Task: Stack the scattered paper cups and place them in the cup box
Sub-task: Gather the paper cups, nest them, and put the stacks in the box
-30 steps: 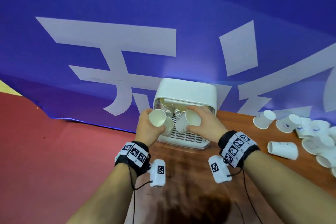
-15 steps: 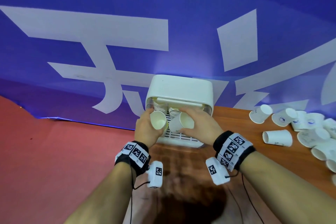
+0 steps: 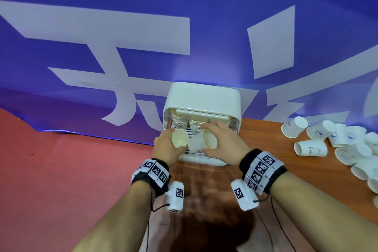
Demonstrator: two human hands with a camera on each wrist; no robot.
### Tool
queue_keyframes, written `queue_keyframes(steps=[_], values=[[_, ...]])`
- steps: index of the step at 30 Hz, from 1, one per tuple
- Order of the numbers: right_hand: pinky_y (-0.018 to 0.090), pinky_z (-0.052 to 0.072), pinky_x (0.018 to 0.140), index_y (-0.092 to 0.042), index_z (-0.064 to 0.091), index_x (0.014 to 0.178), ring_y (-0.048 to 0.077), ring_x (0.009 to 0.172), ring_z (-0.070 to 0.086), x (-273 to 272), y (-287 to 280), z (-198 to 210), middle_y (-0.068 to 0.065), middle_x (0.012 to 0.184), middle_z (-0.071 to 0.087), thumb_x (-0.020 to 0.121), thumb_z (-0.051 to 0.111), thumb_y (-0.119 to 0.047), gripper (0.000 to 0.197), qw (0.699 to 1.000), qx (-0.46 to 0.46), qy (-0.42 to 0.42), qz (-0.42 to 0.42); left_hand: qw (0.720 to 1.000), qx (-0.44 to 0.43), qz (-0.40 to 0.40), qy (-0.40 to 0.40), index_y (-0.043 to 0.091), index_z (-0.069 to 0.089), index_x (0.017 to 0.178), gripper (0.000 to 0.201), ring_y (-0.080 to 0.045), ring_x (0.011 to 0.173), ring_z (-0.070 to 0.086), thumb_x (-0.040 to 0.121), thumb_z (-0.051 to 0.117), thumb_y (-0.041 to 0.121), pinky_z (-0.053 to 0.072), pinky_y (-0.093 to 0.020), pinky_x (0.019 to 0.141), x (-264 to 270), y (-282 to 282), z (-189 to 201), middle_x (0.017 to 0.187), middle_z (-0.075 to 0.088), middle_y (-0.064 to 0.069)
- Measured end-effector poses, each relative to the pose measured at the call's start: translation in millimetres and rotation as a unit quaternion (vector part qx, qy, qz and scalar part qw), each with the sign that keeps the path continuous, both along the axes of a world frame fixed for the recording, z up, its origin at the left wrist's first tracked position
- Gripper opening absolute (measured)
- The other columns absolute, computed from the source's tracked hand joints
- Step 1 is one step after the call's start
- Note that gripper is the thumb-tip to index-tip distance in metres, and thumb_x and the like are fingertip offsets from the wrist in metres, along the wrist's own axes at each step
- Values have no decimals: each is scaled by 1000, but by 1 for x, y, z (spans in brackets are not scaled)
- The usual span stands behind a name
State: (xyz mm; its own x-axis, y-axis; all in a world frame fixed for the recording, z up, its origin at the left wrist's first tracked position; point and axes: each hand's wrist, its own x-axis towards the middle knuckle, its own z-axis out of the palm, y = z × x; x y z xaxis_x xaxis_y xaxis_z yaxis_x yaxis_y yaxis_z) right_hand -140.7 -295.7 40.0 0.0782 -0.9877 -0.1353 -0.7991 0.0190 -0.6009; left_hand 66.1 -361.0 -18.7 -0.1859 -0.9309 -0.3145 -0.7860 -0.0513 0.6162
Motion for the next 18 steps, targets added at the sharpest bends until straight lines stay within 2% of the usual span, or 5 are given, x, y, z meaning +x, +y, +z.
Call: queue_keyframes(steps=[4, 8, 12, 16, 18], values=[[28, 41, 100, -30, 43, 142, 15, 120, 47, 1, 1, 3, -5, 131, 42, 76, 78, -31, 74, 1000, 10, -14, -4, 1000, 4, 3, 3, 20, 44, 141, 75, -34, 121, 45, 74, 78, 30, 40, -40, 99, 0, -1, -2, 138, 49, -6], [22, 38, 93, -29, 41, 144, 14, 119, 47, 6, 0, 5, -3, 131, 41, 76, 76, -25, 77, 1000, 10, -17, -10, 1000, 5, 6, 8, 24, 49, 137, 77, -32, 117, 50, 67, 81, 33, 44, -41, 98, 1, -1, -3, 131, 54, -5], [20, 38, 93, -26, 41, 145, 15, 119, 48, 16, -5, 7, -2, 131, 41, 78, 75, -25, 76, 1000, -15, -12, -10, 1000, -1, -10, 21, 36, 45, 136, 82, -21, 109, 55, 59, 73, 50, 45, -41, 94, 8, -1, -10, 120, 61, 4], [31, 44, 94, -25, 40, 145, 19, 119, 50, 32, -15, 6, -1, 133, 42, 79, 75, -28, 75, 1000, -25, 17, 6, 997, -23, 40, 61, 15, 58, 127, 55, -27, 114, 54, 75, 74, 21, 43, -41, 100, 23, 4, 0, 121, 58, -10], [31, 43, 95, -25, 40, 146, 21, 121, 49, 42, -21, 2, 0, 134, 42, 79, 75, -28, 76, 999, -24, 29, 18, 995, -31, 62, 68, 12, 59, 126, 49, -28, 115, 55, 78, 71, 16, 43, -41, 101, 35, 5, 2, 124, 58, -11]])
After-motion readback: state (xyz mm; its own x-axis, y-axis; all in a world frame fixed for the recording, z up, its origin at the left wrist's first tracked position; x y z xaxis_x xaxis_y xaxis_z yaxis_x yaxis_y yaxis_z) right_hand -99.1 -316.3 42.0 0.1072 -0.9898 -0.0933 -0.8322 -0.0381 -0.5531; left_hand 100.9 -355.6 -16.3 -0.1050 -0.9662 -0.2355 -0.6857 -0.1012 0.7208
